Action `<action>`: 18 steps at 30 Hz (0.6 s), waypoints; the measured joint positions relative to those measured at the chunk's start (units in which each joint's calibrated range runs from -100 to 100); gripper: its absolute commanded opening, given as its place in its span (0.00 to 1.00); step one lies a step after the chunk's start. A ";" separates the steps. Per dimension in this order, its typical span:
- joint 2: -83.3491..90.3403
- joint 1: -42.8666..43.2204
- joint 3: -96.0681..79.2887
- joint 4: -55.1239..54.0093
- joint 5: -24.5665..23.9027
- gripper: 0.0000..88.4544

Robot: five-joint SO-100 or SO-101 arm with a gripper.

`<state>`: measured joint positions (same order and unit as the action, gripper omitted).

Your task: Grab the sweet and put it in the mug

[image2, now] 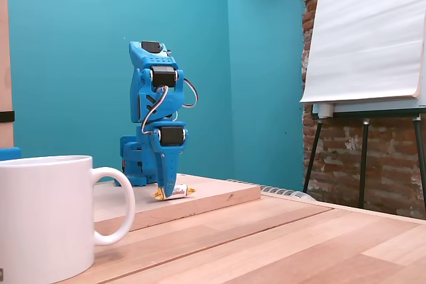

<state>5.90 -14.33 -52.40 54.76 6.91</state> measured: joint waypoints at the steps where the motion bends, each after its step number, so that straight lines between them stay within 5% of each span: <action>1: -0.27 0.00 0.00 0.00 0.00 0.07; 6: -0.73 0.00 0.36 0.00 0.00 0.00; 18: -1.18 0.00 2.15 0.08 0.34 0.00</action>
<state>4.72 -14.33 -50.25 54.84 7.25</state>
